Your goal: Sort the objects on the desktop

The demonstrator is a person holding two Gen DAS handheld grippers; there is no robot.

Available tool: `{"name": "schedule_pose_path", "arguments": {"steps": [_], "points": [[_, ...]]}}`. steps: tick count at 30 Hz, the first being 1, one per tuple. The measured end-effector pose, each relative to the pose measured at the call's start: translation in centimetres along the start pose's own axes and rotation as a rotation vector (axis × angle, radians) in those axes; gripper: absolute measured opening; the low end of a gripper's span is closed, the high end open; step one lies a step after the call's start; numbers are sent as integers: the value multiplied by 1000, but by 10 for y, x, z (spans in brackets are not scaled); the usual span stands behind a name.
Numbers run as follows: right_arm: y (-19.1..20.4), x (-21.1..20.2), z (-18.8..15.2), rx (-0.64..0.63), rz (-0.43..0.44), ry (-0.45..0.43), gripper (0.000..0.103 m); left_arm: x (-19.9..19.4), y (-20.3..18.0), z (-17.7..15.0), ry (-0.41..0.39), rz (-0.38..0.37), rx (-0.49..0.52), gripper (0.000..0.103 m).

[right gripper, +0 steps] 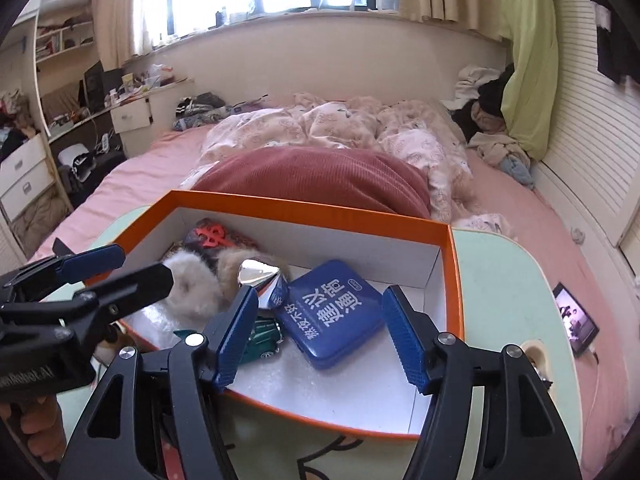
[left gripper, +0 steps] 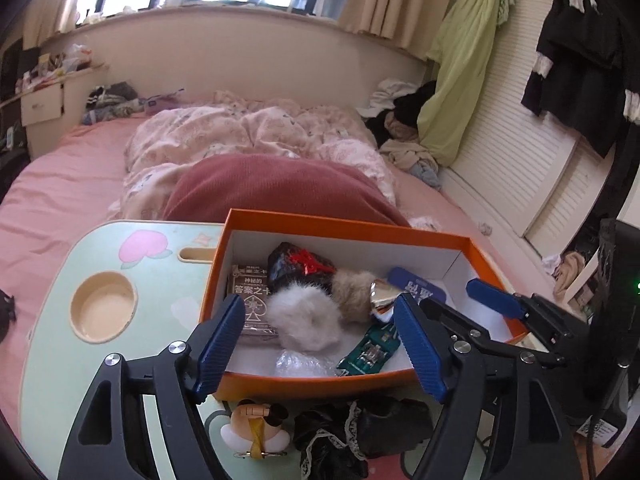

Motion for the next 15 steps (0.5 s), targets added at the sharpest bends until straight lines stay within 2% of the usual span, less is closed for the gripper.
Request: {"name": "schedule_pose_path", "arguments": {"steps": [1, 3, 4, 6, 8, 10, 15], "points": [[-2, -9, 1, 22, 4, -28, 65, -8, 0, 1, -18, -11, -5, 78], [-3, -28, 3, 46, 2, -100, 65, -25, -3, -1, -46, -19, -1, 92], [-2, -41, 3, 49, 3, -136, 65, -34, -5, -4, -50, -14, 7, 95], [3, -56, 4, 54, 8, -168, 66, -48, -6, -13, -41, -6, 34, 97], [11, -72, -6, 58, 37, -182, 77, -59, -6, -29, -17, 14, 61, 97], [19, -79, -22, 56, 39, -168, 81, -66, -1, -48, 11, 29, 78, 98], [39, -63, -59, -15, 88, -17, 81, -52, 26, -92, 138, 103, 66, 98]]}}
Point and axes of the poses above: each gripper's, at about its wrist camera, not at the fingertips, and x roughly the way its jaws point, y to its left, z to its top, the point moved 5 cm from there along x, roughly the way its jaws point, and after that the axes turned 3 degrees about -x, right-handed, at the moved point
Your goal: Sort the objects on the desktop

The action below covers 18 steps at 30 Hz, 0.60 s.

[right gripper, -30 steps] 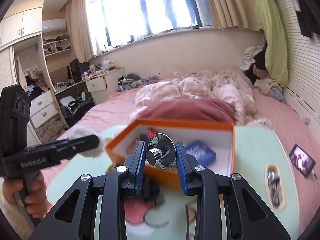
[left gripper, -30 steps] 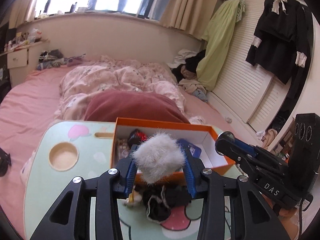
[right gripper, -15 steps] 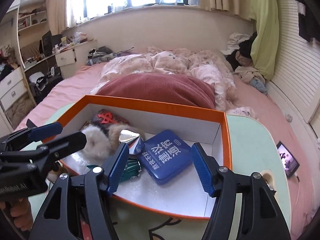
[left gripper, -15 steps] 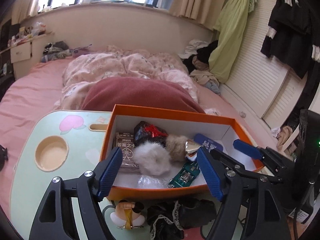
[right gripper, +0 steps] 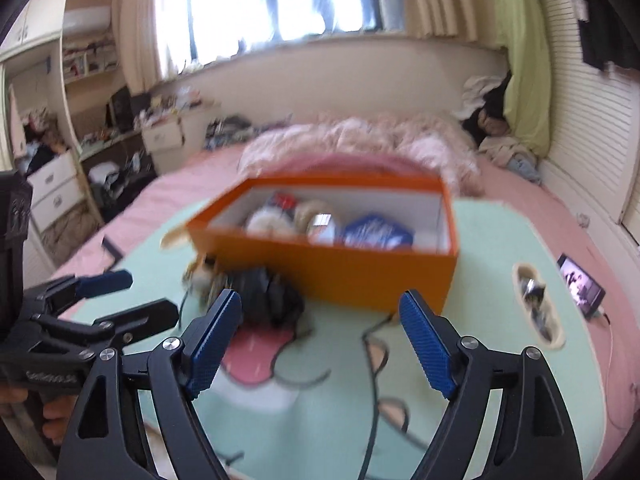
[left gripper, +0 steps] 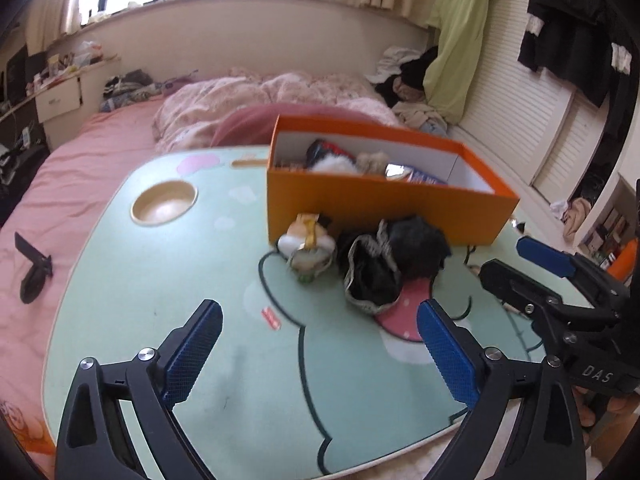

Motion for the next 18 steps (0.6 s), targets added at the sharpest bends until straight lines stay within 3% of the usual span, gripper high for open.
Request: {"name": "schedule_pose_path", "arguments": {"steps": [3, 7, 9, 11, 12, 18], "points": [[-10, 15, -7, 37, -21, 59, 81, 21, 12, -11, 86, 68, -15, 98], [-30, 33, -20, 104, -67, 150, 82, 26, 11, -14, 83, 140, 28, 103], [-31, 35, -21, 63, -128, 159, 86, 27, 11, -15, 82, 132, 29, 103], [-31, 42, -22, 11, -187, 187, 100, 28, 12, -15, 77, 126, 35, 103], [-30, 44, -23, 7, -176, 194, 102, 28, 13, -14, 76, 122, 37, 103], [-30, 42, -22, 0, -176, 187, 102, 28, 15, -13, 68, 118, 40, 103]]}}
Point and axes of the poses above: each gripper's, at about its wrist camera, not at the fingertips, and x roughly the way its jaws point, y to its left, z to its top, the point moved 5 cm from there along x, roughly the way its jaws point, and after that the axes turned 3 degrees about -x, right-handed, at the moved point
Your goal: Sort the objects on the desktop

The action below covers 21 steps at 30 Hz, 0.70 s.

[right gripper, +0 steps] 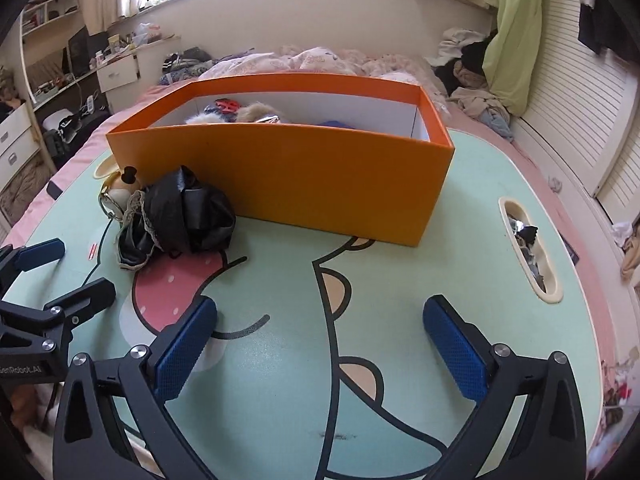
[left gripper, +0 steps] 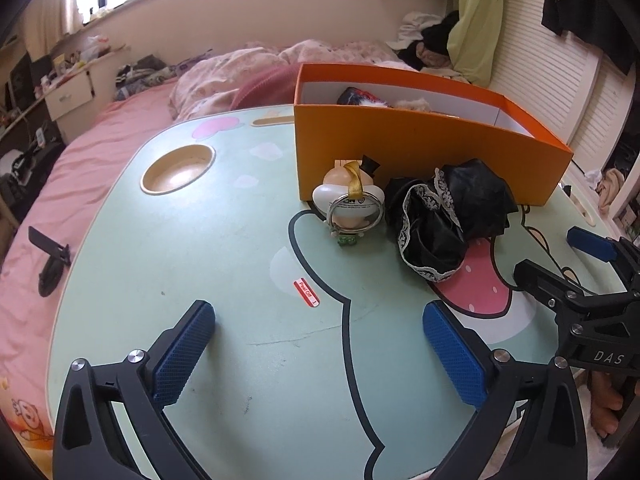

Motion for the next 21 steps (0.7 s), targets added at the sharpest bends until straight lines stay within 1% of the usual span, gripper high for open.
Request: {"name": "schedule_pose_path", "arguments": {"steps": [21], "points": [[-1, 0, -2, -2, 3, -3, 102, 0, 0, 0, -1, 0, 1, 103]]}}
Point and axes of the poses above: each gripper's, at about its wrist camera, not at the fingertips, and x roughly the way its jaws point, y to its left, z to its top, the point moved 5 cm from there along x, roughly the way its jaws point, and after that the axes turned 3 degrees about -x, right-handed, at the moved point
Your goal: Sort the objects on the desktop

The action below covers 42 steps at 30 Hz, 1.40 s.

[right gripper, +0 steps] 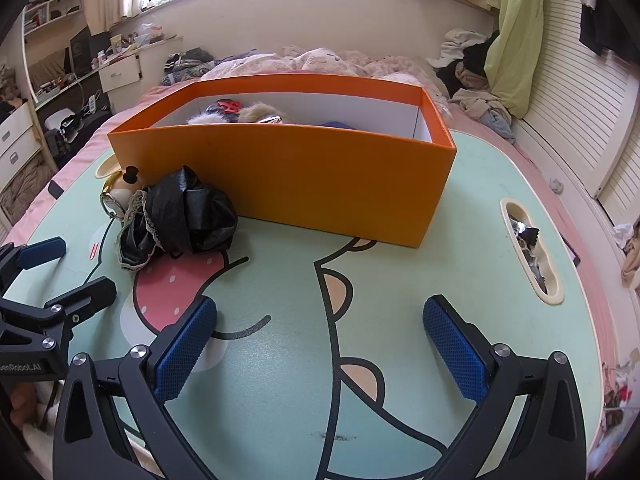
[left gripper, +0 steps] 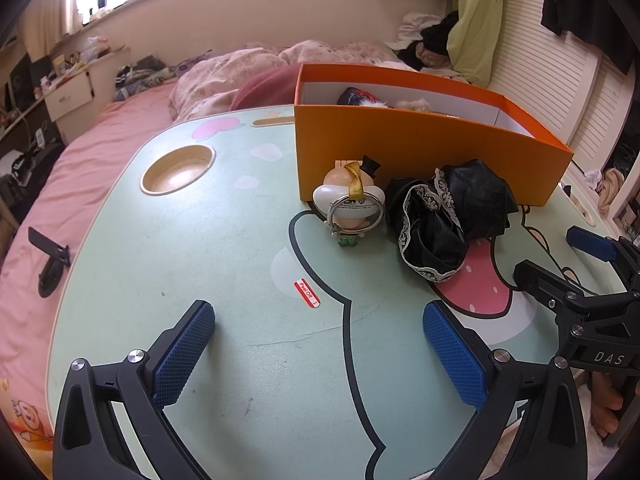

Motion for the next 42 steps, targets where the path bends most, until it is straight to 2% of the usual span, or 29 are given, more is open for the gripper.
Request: {"name": "schedule_pose_path", "arguments": {"steps": [42], "points": [[4, -5, -1, 7, 16, -8, 102, 0, 0, -1, -1, 1, -1, 103]]}}
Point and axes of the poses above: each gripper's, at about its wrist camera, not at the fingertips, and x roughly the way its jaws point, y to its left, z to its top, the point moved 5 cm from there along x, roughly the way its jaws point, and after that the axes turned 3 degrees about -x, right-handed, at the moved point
